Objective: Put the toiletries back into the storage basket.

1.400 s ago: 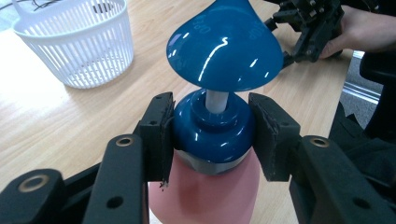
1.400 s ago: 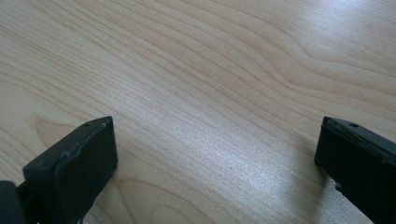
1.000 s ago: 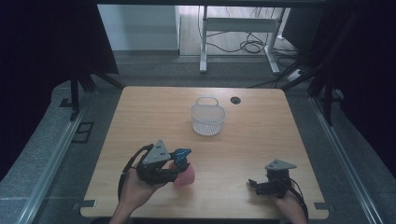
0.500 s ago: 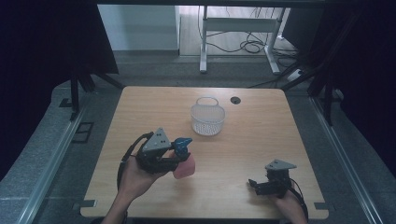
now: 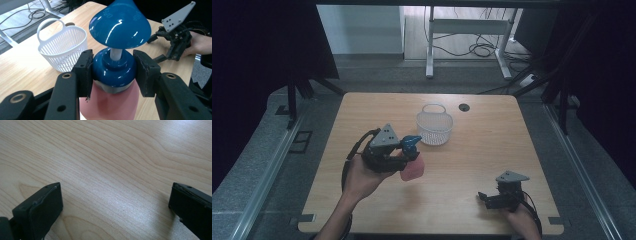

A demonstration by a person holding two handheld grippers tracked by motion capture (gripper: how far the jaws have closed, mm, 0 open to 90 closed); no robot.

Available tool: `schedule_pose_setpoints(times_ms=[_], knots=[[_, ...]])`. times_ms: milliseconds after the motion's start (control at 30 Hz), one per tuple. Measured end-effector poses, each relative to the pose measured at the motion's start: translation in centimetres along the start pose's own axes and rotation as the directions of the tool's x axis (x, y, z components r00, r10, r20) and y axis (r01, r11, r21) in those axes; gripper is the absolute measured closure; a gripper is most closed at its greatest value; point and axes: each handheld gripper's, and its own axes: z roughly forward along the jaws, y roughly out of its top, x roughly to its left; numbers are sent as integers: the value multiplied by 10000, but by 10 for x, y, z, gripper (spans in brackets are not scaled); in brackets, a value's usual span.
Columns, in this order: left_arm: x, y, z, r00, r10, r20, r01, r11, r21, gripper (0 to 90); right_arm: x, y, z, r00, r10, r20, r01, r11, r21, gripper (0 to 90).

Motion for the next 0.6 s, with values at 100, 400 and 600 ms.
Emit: schedule_pose_setpoints(times_ms=[100,400,600], knots=[[3,4,3,10000,-22,-15,22,10000,-25,530,0,0,0,10000,1,0,-1,10000,-1,0],[12,18,10,9998,35,-200,-35,10000,-25,530,0,0,0,10000,0,-1,0,10000,-3,0],[17,25,15,9995,45,-313,-45,10000,-14,530,0,0,0,10000,0,0,0,10000,-4,0]])
